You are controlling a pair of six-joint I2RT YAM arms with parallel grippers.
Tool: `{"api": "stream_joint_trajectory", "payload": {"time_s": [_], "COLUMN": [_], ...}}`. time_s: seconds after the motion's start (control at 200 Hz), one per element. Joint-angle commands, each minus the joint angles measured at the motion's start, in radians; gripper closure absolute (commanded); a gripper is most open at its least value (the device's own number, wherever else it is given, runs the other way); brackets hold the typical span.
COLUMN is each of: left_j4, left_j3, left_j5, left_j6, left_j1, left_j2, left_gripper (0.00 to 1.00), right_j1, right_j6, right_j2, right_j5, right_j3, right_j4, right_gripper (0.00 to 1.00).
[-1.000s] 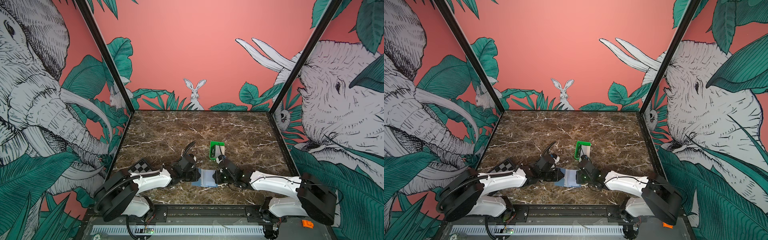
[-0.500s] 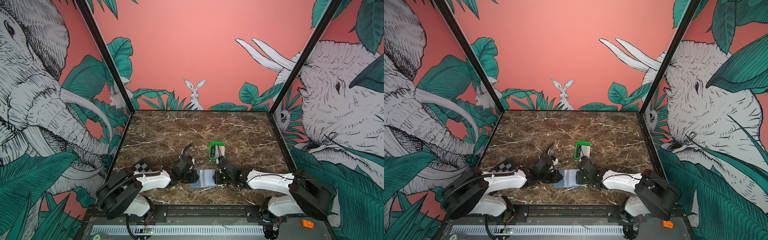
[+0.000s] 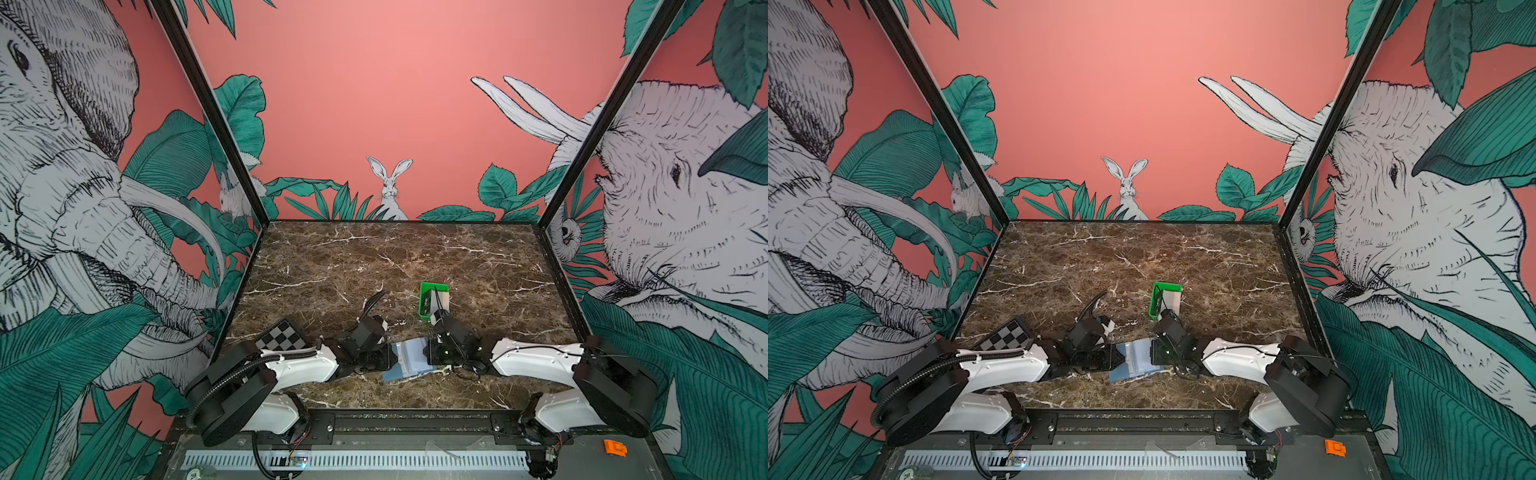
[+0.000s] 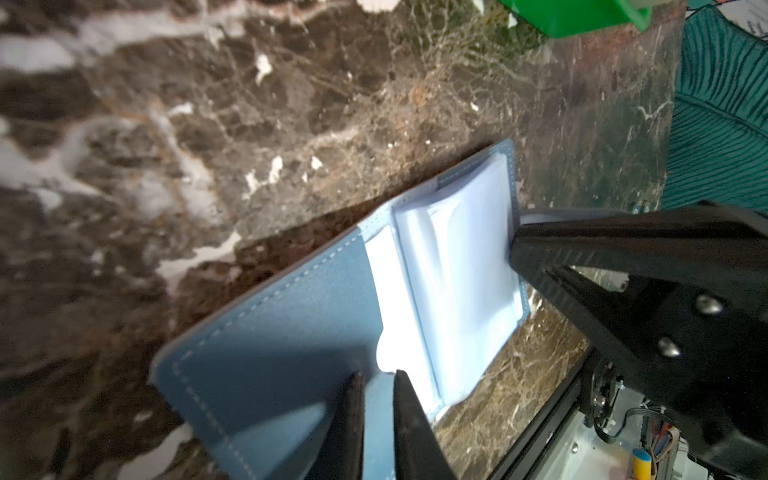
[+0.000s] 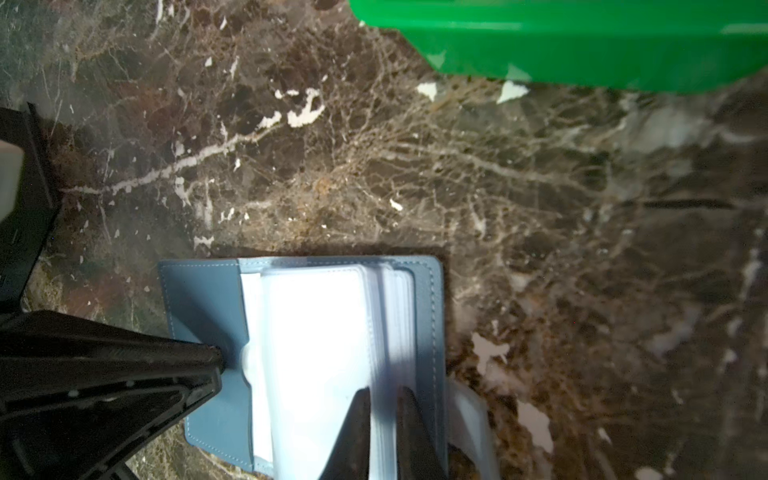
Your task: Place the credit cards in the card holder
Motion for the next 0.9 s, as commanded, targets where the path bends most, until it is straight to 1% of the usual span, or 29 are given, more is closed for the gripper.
{"api": "stream_joint_trajectory", "payload": {"time_s": [0.0,0.15,0.29,0.385,0.45,0.625,0.805,0.895], "left_j4": [-0.060,-0.091,-0.133,-0.129,-0.134,-0.156,-0.169,-0.163], "left_j3": [0.034,0.092,0.125,0.114,0.103,0.090,0.068,0.068], "left_j5": [-0.012,-0.010,-0.010,-0.009,-0.010,0.004,0.003,0.006], "left_j6": [0.035,0.073,0.105,0.093,0.083,0.059,0.055,0.058], "left_j1": [-0.005,-0.005,-0.003,-0.003,-0.004,-0.003,-0.003,-0.003], "left_j2": [-0.015,0.012,0.043,0.056,0.054,0.013,0.013,0.013], "left_gripper": [0.83,0.83,0.83,0.83,0.83,0.83,0.82,0.82], "right_j1": [-0.005,-0.005,-0.006,-0.006,-0.004,0.006,0.036,0.058], "right_j6": [-0.031,-0.051,-0.036,-0.028,-0.012,0.030,0.057,0.073], "right_j2": [-0.064,-0.071,-0.035,-0.007,-0.001,-0.029,-0.052,-0.070], "right_j5": [-0.002,-0.025,-0.006,-0.014,-0.020,0.005,0.027,0.056], "right_j3": [-0.008,0.011,0.037,0.050,0.034,-0.034,-0.060,-0.064], "right_j4": [-0.001,0.002,-0.035,-0.069,-0.061,-0.042,-0.075,-0.112], "right_gripper": [0.85,0.84,0.84,0.84,0.84,0.83,0.83,0.83]}}
